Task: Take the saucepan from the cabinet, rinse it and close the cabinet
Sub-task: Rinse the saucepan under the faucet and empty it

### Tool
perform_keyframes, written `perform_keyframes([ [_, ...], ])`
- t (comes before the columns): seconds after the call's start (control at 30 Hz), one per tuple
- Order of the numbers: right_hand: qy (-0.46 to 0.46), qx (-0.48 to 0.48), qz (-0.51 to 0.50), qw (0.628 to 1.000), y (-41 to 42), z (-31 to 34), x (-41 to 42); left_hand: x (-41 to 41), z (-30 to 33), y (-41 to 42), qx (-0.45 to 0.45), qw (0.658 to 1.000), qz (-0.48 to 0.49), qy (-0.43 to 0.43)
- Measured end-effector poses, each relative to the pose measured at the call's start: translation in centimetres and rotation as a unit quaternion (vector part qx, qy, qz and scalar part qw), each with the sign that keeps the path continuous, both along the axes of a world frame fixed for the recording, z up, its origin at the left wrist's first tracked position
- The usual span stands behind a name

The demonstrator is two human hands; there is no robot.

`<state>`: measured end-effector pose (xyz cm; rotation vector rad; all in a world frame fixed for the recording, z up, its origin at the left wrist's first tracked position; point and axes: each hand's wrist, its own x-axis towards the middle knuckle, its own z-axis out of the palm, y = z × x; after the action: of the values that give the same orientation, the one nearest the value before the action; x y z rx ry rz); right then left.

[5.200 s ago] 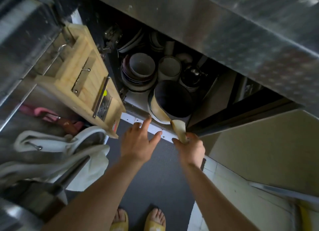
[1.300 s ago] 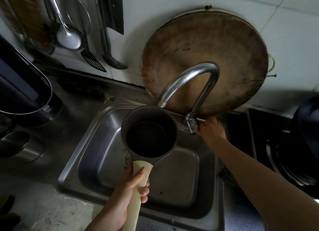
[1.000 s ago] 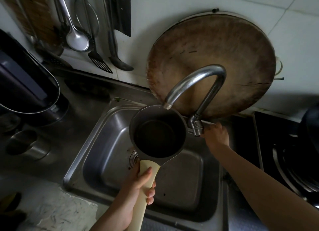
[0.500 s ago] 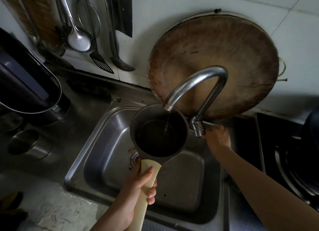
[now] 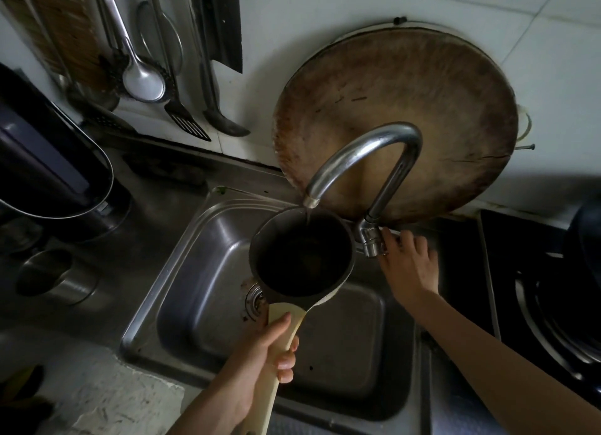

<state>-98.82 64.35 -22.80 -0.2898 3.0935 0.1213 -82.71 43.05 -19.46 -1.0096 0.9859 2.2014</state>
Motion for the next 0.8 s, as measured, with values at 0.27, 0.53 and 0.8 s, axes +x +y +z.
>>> perform_keyframes([
  [0.27,0.009,-0.059,-0.062,0.996,2.7,0.3,3.0,0.0,0.3,1.7,0.420,0.891,0.163,0.060],
  [0.53,0.016,-0.097,-0.048,0.994,3.8,0.0,4.8,-0.3,0.7,2.1,0.001,0.999,0.033,0.036],
  [0.8,-0.019,-0.118,-0.051,0.991,3.4,0.0,5.3,0.4,0.1,2.1,-0.173,0.983,-0.039,0.055],
])
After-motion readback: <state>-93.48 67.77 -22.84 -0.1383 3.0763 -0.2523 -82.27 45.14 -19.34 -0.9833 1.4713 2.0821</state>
